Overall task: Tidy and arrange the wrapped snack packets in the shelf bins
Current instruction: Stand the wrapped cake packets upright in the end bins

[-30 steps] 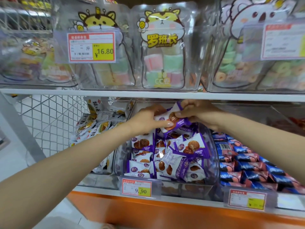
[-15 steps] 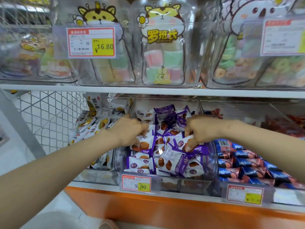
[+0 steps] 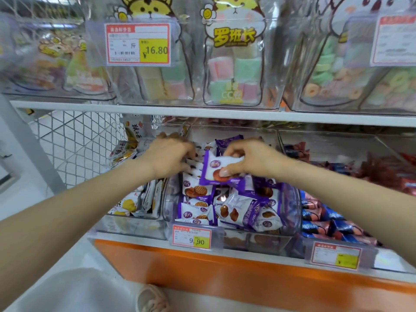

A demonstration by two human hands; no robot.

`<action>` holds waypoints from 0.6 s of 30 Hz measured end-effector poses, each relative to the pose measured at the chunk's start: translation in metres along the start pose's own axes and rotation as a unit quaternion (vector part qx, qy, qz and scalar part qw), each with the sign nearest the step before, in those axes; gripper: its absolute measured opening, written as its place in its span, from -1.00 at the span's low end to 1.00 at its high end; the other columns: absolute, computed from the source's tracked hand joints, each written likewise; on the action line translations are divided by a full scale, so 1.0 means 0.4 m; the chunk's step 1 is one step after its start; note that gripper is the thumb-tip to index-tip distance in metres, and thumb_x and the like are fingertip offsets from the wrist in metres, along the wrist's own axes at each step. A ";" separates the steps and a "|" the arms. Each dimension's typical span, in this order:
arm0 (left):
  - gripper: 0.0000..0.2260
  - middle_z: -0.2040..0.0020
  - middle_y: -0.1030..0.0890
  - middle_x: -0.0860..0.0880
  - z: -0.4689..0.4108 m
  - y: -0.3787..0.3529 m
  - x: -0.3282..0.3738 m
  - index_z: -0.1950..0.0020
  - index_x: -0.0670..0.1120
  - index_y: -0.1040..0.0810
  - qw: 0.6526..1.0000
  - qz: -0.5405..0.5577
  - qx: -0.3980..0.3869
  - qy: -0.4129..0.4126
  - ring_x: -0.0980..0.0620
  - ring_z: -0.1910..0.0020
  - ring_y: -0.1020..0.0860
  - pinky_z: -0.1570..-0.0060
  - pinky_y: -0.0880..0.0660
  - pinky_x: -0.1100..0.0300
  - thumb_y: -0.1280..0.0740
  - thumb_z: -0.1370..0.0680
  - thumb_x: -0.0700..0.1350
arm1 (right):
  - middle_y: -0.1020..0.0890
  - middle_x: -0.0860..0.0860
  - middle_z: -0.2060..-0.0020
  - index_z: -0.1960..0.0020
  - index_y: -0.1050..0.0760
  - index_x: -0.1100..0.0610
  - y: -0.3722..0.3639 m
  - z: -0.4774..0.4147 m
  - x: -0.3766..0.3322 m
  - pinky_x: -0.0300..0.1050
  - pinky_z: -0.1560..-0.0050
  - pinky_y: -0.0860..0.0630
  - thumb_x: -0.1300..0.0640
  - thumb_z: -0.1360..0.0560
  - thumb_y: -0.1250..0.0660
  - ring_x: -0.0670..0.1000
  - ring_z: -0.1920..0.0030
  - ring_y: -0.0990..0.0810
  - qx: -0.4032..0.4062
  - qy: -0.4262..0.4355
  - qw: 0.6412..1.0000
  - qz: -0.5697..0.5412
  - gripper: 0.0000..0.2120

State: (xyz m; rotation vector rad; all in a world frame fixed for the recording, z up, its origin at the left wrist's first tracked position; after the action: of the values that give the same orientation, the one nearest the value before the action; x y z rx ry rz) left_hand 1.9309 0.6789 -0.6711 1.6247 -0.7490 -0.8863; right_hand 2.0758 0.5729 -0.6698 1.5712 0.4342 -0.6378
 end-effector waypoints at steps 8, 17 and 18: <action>-0.74 -0.16 -0.58 -0.04 0.055 0.037 -0.075 -0.17 -0.04 -0.55 0.991 0.092 0.058 0.076 -0.10 -0.14 -0.52 -0.09 -0.44 0.07 -0.35 -0.52 0.00 | -0.51 0.09 -0.06 -0.11 -0.53 0.16 -0.228 -0.049 -0.028 -0.15 0.05 -0.39 0.06 -0.42 -0.46 0.06 -0.01 -0.50 -0.009 0.048 0.990 0.129 -0.68; -0.83 -0.02 -0.54 -0.01 0.086 0.040 -0.040 -0.07 -0.02 -0.54 0.986 0.136 0.079 0.058 0.00 -0.07 -0.49 0.03 -0.37 0.13 -0.35 -0.50 -0.02 | -0.40 -0.02 0.05 -0.08 -0.51 0.06 -0.197 -0.048 -0.040 -0.07 -0.06 -0.32 -0.12 -0.38 -0.44 0.06 -0.11 -0.43 0.012 0.069 0.970 0.234 -0.62; -0.86 0.02 -0.54 0.02 0.089 0.046 -0.027 -0.03 -0.02 -0.54 0.984 0.148 0.081 0.049 0.03 -0.04 -0.49 0.06 -0.37 0.14 -0.36 -0.50 -0.04 | -0.42 -0.02 0.05 -0.08 -0.52 0.05 -0.179 -0.044 -0.038 -0.07 -0.06 -0.34 -0.12 -0.38 -0.45 0.04 -0.09 -0.43 0.010 0.067 0.973 0.220 -0.63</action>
State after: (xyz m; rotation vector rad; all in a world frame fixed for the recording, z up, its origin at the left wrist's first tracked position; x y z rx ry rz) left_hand 1.8946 0.6660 -0.6562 1.6329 -0.9829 -0.5397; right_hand 2.0220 0.5995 -0.7153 1.6660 0.1670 -0.1972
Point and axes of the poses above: each hand's wrist, its own z-axis away from the middle knuckle, its own y-axis out of the back of the hand, x = y × z, the point moved 4 cm from there along -z, towards the middle knuckle
